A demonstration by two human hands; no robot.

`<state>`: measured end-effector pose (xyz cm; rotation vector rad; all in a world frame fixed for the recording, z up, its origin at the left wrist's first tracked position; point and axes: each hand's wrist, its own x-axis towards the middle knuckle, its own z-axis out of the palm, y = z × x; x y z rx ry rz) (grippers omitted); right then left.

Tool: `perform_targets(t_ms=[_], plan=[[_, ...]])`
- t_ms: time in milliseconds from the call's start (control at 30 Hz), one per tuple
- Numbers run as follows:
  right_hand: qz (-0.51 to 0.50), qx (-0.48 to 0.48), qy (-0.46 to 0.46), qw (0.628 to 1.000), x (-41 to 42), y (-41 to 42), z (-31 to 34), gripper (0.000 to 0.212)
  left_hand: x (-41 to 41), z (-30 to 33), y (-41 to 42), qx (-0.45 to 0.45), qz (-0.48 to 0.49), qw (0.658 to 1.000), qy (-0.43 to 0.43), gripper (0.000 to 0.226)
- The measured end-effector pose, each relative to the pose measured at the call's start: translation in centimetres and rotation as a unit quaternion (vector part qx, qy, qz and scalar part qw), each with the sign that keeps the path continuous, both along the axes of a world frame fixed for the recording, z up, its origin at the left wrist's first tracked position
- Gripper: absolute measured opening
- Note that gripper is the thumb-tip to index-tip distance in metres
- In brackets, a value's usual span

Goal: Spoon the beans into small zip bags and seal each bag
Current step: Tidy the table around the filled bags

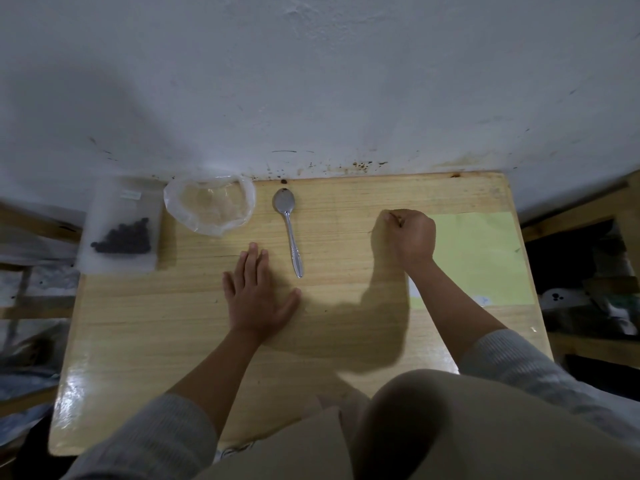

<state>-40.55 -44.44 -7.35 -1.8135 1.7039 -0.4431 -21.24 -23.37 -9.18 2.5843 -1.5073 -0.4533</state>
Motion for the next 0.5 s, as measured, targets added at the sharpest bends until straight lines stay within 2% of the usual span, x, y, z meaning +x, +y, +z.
perform_targets(t_ms=[200,300,500], plan=[[-0.047,-0.008,-0.065,0.997,1.0,0.8,1.3,0.017,0.0,-0.1,0.0,-0.001,-0.003,1.0,-0.005,0.096],[-0.067,0.024,-0.107,0.992,1.9,2.1,1.8,0.015,0.1,-0.4,0.1,-0.016,-0.001,1.0,-0.003,0.095],[-0.033,0.056,-0.146,0.987,3.4,4.8,2.1,0.04,0.0,-0.4,-0.1,-0.005,0.015,1.0,0.005,0.101]])
